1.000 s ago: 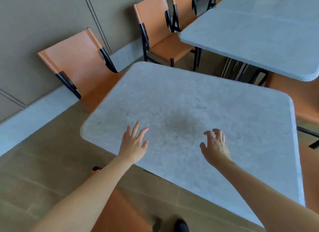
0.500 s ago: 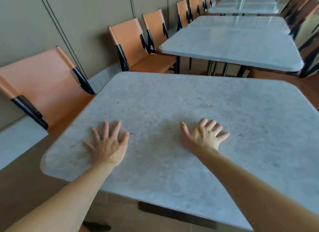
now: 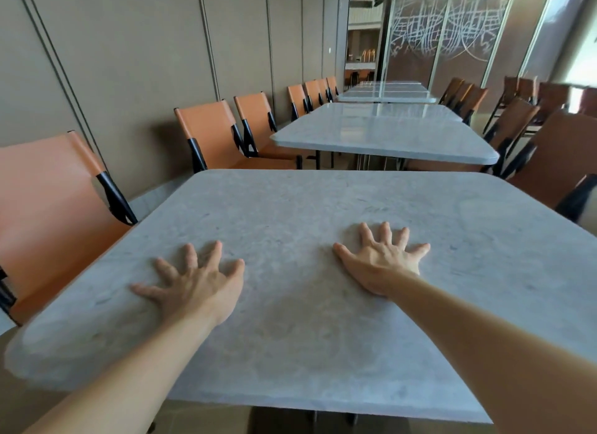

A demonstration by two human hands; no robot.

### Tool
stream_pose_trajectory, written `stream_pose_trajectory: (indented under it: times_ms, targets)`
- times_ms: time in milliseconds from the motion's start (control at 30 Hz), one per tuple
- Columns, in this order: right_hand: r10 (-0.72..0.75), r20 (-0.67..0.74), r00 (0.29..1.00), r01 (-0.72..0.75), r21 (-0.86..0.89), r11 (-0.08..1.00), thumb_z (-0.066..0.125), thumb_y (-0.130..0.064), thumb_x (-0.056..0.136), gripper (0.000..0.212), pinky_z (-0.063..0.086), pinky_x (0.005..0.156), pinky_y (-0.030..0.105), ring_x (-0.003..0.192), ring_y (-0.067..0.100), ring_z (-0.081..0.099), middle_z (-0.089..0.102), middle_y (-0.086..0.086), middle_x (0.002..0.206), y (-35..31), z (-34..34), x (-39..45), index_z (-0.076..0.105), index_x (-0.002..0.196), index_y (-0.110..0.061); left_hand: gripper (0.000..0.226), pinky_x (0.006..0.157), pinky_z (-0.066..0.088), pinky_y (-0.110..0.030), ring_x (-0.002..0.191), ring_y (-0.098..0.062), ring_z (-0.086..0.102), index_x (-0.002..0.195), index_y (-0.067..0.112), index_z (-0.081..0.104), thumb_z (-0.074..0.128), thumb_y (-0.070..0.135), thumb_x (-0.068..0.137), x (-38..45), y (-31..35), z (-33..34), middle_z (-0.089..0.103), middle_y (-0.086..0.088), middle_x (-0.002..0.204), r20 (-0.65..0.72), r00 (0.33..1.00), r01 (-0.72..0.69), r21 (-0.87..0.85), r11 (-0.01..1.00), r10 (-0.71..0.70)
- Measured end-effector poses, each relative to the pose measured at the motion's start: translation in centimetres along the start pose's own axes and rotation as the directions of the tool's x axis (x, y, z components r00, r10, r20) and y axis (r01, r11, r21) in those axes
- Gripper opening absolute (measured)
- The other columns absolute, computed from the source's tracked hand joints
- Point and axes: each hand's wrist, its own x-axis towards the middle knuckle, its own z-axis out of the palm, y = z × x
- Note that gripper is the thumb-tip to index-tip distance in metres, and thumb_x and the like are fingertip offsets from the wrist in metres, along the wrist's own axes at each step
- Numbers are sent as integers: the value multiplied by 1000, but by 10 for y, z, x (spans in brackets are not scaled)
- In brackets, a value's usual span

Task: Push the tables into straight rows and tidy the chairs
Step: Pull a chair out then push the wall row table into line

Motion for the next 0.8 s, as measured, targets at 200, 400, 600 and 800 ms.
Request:
stream_pose_trajectory:
  times_ms: [200,400,600,800]
  targets:
    - [10,5,1000,-10,-13,1000,15,-82,87,86,-1,112,75,153,42,-9,-2,7,169,-4,0,2,7,159,-36,68,109,-6,-80,152,-45,-15,157,48,-4,12,72,96,8,-1,-1,-13,2,170,8,1000,-21,-15,1000,21]
    - [29,14,999,-29,-23,999,15,-79,88,86,-2,109,77,151,45,-10,-4,11,168,-22,-2,10,7,159,-31,66,111,-6,-78,153,-42,-15,156,52,-3,14,72,96,35,-6,-4,-14,5,170,18,999,-42,-35,999,42]
    - [46,12,999,-46,-26,999,15,-77,90,87,-4,108,80,150,50,-11,-5,17,167,-39,-4,25,5,161,-26,64,114,-5,-74,154,-39,-14,156,54,-2,15,74,97,70,-6,-8,-15,7,169,30,998,-47,-35,998,48]
    - [90,9,996,-90,-25,996,15,-76,90,87,-2,107,81,150,51,-8,-4,17,168,-51,-6,47,5,161,-26,64,114,-8,-75,154,-38,-14,155,56,4,15,77,95,97,-1,-15,-10,9,170,15,996,-85,-47,995,86]
